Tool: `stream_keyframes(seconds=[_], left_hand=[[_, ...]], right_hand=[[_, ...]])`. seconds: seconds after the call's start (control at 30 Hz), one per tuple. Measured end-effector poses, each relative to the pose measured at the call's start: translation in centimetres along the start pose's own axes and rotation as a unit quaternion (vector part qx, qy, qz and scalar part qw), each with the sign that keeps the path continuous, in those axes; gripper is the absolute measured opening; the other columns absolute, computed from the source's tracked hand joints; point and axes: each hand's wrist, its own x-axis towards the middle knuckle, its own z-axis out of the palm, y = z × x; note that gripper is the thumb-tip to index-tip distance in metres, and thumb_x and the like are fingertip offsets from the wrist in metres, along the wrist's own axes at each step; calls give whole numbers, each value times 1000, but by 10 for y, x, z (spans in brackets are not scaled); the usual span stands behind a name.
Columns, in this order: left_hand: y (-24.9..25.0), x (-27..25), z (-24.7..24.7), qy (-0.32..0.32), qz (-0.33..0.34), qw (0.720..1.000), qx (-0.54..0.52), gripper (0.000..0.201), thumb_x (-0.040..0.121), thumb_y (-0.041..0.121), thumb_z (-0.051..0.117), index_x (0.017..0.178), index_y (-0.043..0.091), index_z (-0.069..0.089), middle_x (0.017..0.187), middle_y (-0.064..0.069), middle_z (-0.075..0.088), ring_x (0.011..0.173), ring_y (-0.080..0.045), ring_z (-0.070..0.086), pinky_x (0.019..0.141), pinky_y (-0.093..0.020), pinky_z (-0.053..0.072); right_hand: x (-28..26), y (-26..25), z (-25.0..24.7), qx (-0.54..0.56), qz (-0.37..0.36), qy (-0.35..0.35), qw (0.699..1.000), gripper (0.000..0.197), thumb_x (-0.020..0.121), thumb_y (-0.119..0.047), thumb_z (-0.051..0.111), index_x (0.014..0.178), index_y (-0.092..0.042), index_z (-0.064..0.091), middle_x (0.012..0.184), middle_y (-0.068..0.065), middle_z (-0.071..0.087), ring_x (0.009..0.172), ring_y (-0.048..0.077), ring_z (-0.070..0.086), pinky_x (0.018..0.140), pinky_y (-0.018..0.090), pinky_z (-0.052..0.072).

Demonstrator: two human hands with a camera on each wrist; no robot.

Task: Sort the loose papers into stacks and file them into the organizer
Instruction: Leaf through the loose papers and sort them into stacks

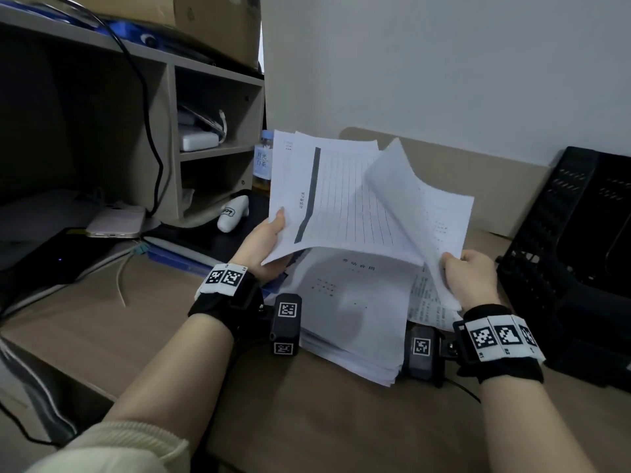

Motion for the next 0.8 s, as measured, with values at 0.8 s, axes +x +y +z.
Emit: stream_keyframes(seconds=[0.8], left_hand=[[5, -11, 4, -38, 10, 998, -53, 26, 102, 33, 44, 109, 16, 62, 87, -4, 77, 74, -15, 75, 58, -24, 58]], right_hand=[[-34, -23, 10, -174, 124, -310, 926, 18, 90, -11, 62, 74, -4, 56, 55, 7, 52, 29, 8, 43, 31, 12, 21]])
